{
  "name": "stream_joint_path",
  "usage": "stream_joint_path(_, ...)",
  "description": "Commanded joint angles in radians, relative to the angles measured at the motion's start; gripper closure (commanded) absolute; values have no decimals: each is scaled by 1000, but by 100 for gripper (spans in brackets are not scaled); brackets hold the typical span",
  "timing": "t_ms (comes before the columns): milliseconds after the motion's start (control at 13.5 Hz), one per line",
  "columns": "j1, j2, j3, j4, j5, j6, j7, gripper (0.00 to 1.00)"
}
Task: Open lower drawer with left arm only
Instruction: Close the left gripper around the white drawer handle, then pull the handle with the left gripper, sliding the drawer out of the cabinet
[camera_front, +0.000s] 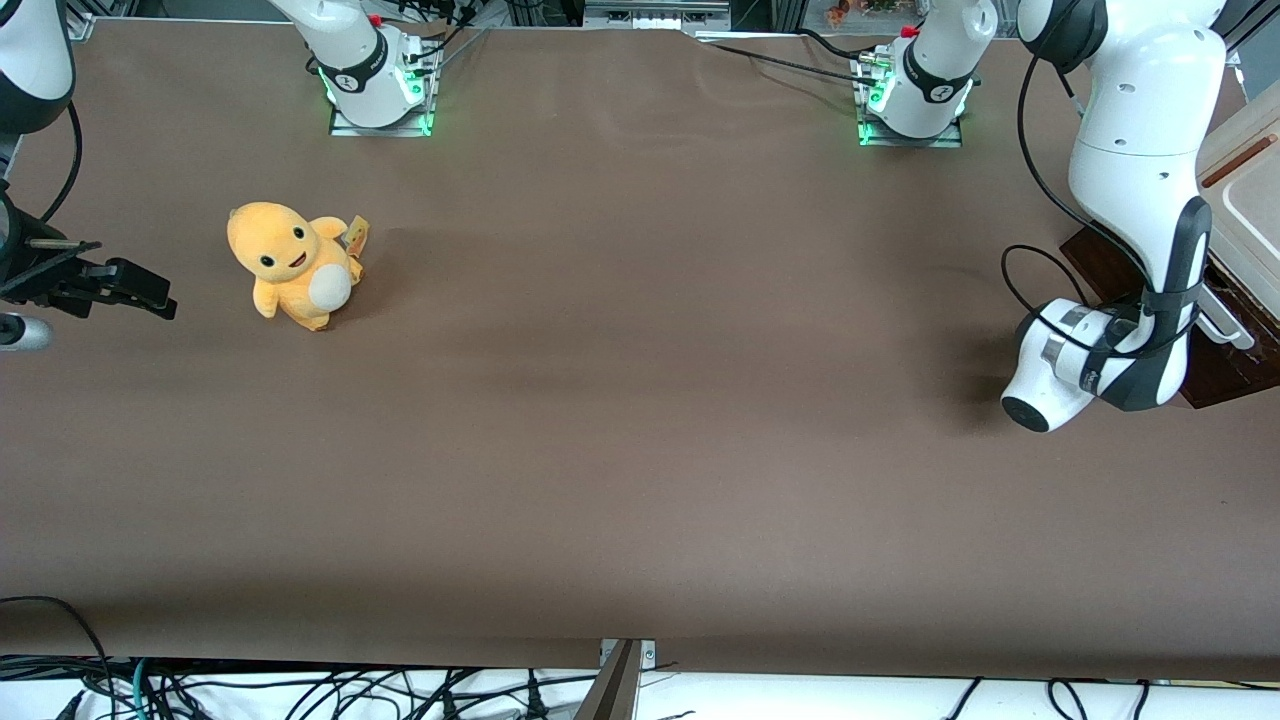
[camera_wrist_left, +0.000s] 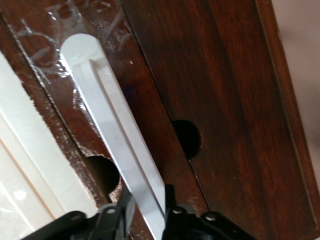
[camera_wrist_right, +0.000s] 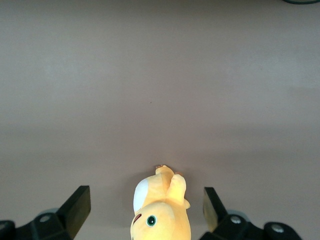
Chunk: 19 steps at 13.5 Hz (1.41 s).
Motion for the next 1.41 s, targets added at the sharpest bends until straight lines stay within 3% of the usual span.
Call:
stream_joint_path(0,-8,8,-1,5,20,0,21,100)
stream_joint_path(593,-110,83,-5,103,-8,-59,29,100)
stream_joint_path(889,-136,86,-5,161,-72,-66,53,100)
stream_joint_path(1333,-171,84,-7,190,-103,-79,84,100)
